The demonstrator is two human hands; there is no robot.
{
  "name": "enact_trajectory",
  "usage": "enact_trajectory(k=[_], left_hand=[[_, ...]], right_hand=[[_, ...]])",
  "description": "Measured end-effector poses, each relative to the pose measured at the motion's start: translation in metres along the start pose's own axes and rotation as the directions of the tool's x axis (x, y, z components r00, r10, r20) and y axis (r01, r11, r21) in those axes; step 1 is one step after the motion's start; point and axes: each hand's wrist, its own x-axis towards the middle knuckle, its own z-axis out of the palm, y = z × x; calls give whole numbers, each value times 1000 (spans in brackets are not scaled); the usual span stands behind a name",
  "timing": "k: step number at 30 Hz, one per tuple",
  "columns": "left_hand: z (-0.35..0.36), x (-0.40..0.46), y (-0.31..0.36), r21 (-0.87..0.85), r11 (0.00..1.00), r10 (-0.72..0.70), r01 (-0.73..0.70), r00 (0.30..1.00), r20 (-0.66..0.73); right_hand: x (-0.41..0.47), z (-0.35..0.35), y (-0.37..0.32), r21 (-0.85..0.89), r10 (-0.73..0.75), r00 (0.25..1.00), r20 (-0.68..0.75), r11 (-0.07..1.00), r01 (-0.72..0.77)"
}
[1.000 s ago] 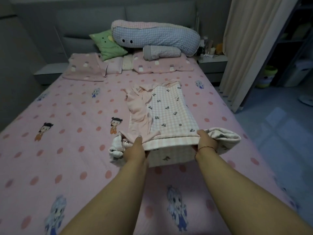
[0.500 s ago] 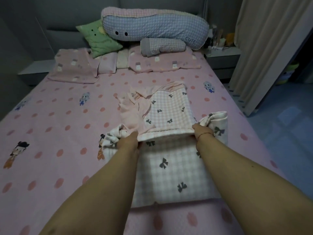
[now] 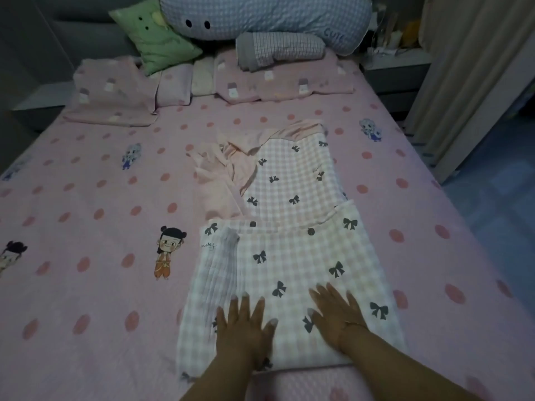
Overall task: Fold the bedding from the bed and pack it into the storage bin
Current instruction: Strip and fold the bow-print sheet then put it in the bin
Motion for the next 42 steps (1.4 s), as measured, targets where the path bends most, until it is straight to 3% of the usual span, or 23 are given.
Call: enact_trajectory(k=[5,10,12,14,16,18,19,22,24,25,27,28,31,34,37,42], left_hand=[[4,11,-39,30,991,-129,133,985,-113],[-13,26,-54,-3,975,-222,222,975,-31],[-10,24,-41,-78,971,-230,226,972,-44],[0,15,-25,-150,971,-205,185,970,-131],[14,0,-10,-309,950,-163,35,903,-398],[25,-21,4,-556,829,-304,-65,781,-545],[26,-32,11,-697,716,-439,-35,754,-489],[24,-59,25,-941,282,-701,189,710,-68],[15,-69,29,-935,2,-723,355,646,244],[12,-67,29,-901,-91,-693,424,622,363],[16,-54,22,-842,-283,-569,459,626,533],[26,-45,18,-830,-347,-497,437,665,558],[49,-31,12,-749,-590,-340,301,749,568],[26,-42,8,-577,-795,-200,188,816,542],[36,-35,-1,-515,-848,-178,129,845,505],[31,-44,-1,-654,-756,-359,25,819,447]], right_hand=[[9,5,37,-109,163,987,8,981,-161],[19,1,33,-49,263,964,44,964,-261],[16,5,21,52,300,954,-3,953,-299],[9,15,10,217,342,933,-110,925,-313],[-6,28,-2,378,444,850,-283,866,-327],[-22,37,-16,580,657,663,-358,713,-394],[-28,37,-23,695,768,566,-301,582,-421],[-39,33,-33,864,914,405,30,179,-470],[-43,27,-35,889,914,356,195,-11,-458],[-45,24,-35,893,898,348,269,-97,-438],[-48,26,-32,874,841,358,405,-241,-423],[-48,29,-31,866,799,395,453,-289,-408],[-44,44,-26,858,562,683,466,-477,-193],[-39,47,-17,733,457,773,441,-680,-16],[-39,45,-10,707,446,810,382,-705,54],[-51,30,-19,726,507,792,340,-677,121]])
